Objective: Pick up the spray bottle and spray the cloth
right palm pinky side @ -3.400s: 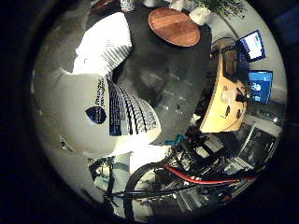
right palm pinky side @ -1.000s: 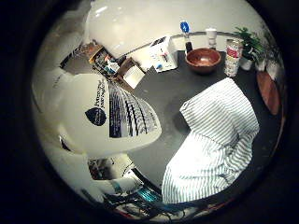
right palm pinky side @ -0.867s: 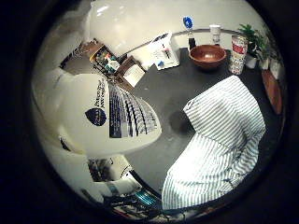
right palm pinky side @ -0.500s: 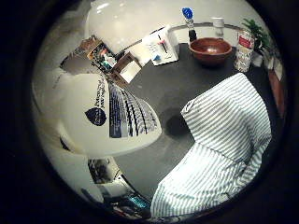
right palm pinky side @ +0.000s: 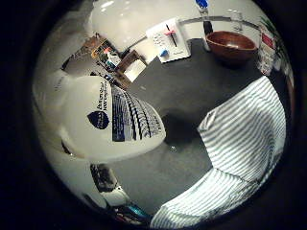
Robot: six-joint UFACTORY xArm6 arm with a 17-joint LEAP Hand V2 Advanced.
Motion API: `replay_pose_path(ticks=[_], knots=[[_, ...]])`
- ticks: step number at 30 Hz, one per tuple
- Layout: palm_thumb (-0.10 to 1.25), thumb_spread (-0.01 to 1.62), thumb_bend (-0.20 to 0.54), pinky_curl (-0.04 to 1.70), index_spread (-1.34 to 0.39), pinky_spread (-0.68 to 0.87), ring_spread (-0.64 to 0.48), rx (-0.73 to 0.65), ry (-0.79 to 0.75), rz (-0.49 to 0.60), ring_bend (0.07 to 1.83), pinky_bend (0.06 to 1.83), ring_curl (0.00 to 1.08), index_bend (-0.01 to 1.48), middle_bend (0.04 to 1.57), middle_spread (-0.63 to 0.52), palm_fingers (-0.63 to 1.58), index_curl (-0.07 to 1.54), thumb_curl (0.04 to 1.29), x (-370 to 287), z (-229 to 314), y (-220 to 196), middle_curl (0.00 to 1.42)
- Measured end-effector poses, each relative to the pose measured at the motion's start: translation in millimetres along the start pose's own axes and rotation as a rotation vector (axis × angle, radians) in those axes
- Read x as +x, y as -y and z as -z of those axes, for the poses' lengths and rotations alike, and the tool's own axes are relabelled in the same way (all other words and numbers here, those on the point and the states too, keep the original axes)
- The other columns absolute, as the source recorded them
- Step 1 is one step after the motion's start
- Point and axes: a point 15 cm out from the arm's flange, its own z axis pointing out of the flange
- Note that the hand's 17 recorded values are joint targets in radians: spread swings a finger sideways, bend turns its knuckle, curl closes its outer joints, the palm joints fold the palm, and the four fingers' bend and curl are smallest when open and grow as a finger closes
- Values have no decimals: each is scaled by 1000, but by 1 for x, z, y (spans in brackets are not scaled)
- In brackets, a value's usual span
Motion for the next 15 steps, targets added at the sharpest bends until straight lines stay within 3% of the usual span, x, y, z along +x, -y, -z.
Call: replay_pose_path(ticks=[3,10,12,15], knots=[[825,1266,-22,1292,-256,-244,-235,-13,4,-8,1311,1047,792,1024,1268,-163,1072,833,580,3,-8,-6,799],[737,1125,-25,1025,-329,-358,-193,-39,10,-7,1213,980,653,478,1070,-149,924,769,552,4,-9,-13,703],[726,1124,-22,968,-342,-405,-193,-61,12,-3,1198,940,623,364,1001,-151,830,756,540,4,-10,-18,683],[687,1154,-27,930,-349,-367,-161,-99,1,10,1122,801,587,249,852,-145,403,719,499,7,-10,-26,643]])
